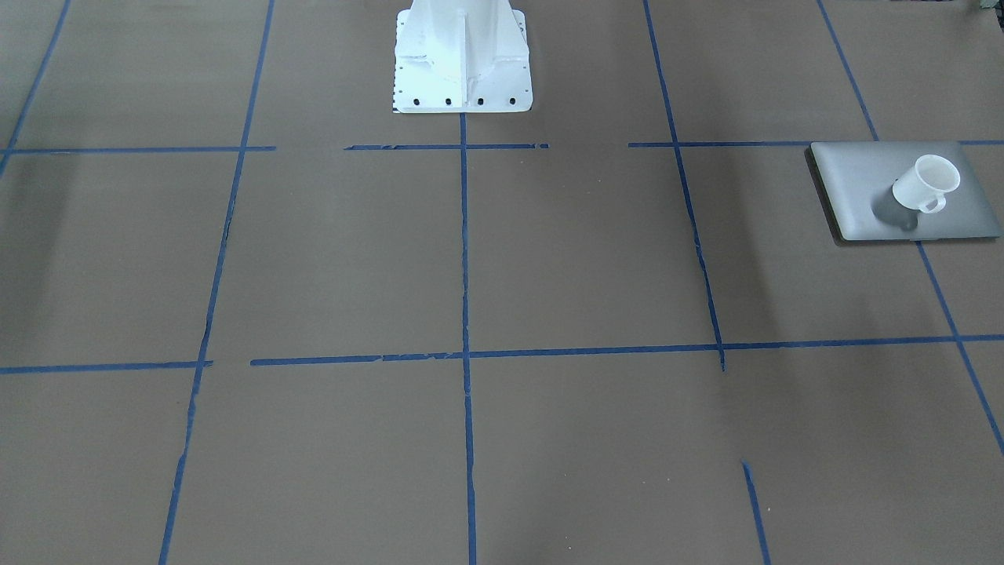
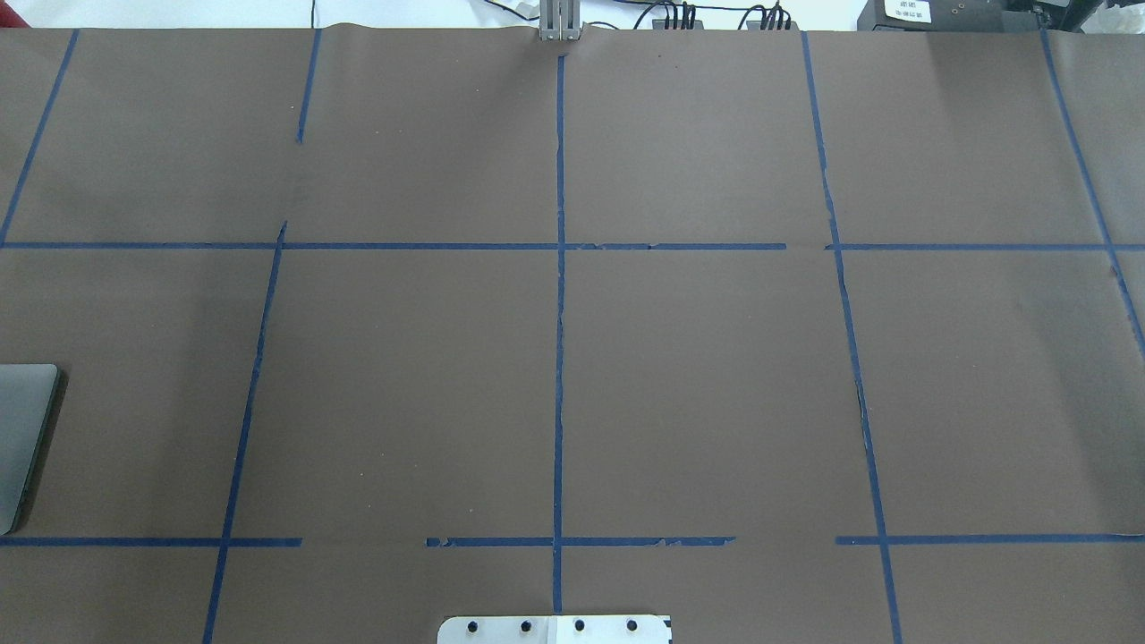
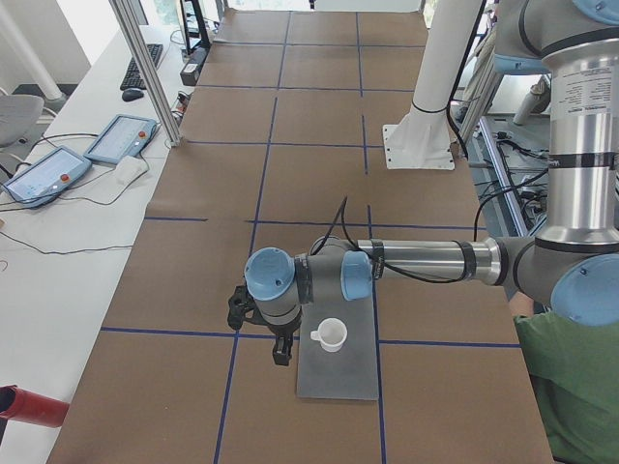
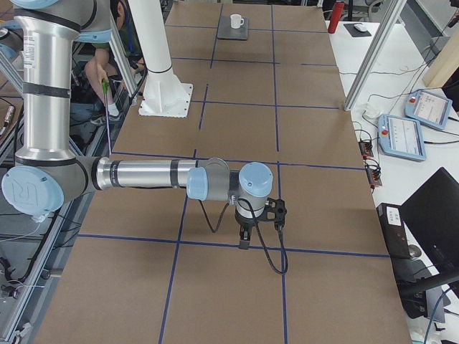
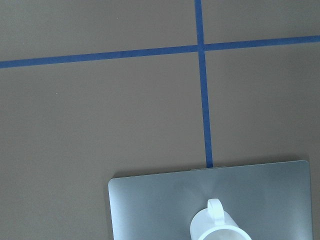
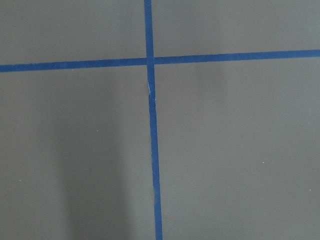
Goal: Place cup on laptop
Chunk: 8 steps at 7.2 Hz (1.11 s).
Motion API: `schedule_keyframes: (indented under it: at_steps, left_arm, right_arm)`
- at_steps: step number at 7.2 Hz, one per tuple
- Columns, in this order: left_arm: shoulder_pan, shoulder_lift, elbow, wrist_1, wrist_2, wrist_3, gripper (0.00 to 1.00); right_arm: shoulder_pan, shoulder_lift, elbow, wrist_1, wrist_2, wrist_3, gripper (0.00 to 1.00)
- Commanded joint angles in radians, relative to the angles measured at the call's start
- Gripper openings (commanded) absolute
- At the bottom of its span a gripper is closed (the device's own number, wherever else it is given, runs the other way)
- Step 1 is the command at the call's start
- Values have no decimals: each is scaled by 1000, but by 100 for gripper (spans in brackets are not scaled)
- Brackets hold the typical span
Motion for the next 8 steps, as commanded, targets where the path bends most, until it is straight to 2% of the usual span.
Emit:
schedule_keyframes:
  at_steps: [1, 8]
  left_arm:
    - [1, -3, 1, -2, 0, 0, 100]
    - [1, -12, -10, -2, -2, 0, 100]
  right_arm:
    - [0, 0, 0, 0, 0, 0, 100]
    - [0, 0, 0, 0, 0, 2, 100]
